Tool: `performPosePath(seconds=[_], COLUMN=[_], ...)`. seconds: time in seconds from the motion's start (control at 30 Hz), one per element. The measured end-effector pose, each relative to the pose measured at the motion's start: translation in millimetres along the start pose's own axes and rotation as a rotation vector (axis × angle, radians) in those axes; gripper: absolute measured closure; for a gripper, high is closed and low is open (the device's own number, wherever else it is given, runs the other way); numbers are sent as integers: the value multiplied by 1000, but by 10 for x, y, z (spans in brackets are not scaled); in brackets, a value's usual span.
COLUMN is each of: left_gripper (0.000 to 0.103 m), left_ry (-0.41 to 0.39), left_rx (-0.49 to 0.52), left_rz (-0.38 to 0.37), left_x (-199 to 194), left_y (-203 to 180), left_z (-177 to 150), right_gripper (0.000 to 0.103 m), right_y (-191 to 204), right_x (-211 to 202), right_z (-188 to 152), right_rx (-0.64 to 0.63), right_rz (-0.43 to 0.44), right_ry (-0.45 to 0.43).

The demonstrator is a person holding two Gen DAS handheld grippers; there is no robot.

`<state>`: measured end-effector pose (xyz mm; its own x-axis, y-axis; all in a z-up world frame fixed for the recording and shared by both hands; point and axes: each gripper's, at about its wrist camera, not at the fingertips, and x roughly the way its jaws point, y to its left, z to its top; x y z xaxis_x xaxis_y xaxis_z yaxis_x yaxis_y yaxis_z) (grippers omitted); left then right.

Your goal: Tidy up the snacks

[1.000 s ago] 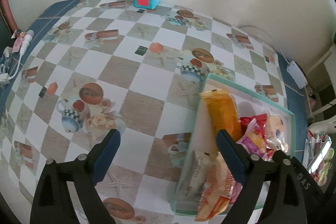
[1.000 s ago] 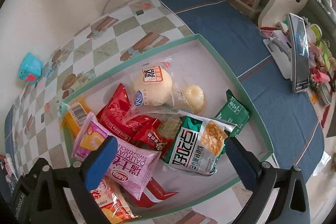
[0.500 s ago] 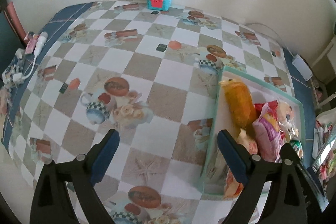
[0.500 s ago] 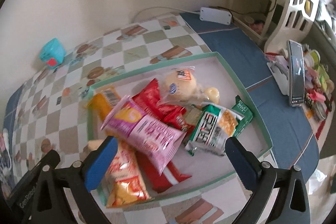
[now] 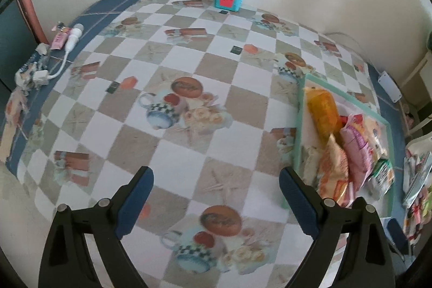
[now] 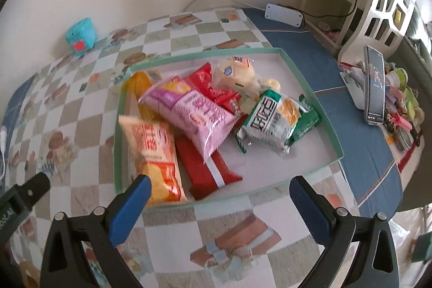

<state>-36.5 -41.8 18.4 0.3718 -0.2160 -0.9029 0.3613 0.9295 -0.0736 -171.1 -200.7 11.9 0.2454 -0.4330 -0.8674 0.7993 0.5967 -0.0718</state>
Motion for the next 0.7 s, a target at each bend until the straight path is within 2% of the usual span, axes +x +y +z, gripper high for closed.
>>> performPosePath(seconds=[0.2, 0.37, 0.47, 0.7], left_gripper=[9, 9, 9, 9], left_ry=[-14, -13, -5, -4], left_rx=[55, 155, 153, 178], left_rz=[47, 129, 96, 92], left_x=[-58, -30, -33, -30], left_y=[102, 78, 95, 52], left_z=[-123, -253, -258, -258], right_gripper=[0, 0, 0, 0], right_y=[38, 30, 32, 77], right_x=[-42, -98, -99, -77], right_z=[-120, -113, -113, -108], right_rx=[-32, -24, -25, -43], right_rz=[-12, -21, -21, -17], right_ry=[-3, -27, -28, -17])
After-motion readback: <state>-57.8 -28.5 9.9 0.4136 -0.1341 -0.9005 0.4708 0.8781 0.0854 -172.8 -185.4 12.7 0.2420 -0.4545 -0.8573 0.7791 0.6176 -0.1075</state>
